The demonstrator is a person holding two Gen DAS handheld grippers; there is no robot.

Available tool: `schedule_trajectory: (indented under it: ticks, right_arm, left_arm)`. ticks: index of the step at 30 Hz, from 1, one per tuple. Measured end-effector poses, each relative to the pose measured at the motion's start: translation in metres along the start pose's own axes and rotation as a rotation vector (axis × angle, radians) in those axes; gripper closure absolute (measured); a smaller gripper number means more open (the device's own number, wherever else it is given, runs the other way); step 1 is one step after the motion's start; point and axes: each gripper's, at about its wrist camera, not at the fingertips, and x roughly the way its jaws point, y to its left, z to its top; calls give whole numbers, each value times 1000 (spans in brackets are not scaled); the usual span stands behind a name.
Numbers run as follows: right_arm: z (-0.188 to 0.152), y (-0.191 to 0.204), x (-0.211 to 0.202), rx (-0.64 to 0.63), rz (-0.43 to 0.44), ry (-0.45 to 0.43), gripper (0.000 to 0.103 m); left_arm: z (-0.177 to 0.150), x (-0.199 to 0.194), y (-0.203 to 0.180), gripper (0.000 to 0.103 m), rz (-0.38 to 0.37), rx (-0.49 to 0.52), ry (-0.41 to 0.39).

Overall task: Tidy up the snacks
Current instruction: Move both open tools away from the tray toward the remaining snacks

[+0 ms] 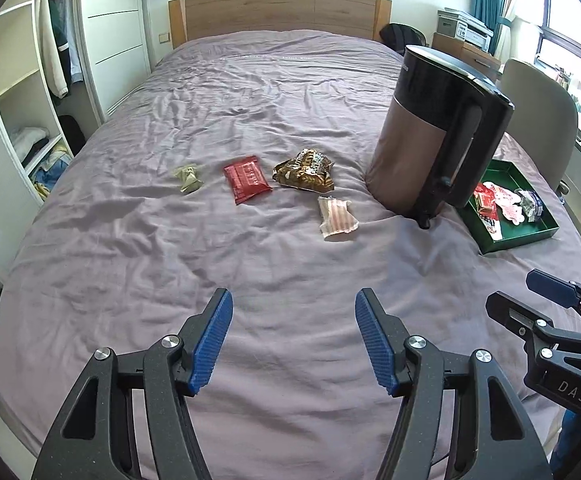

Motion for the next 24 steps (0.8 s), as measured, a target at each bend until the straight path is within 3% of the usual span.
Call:
schedule_trajectory:
  ticks: [24]
  right_arm:
    - [13, 68, 55, -123, 21, 79, 0]
  left_arm:
    - [-5, 35, 68, 45, 85, -107, 13]
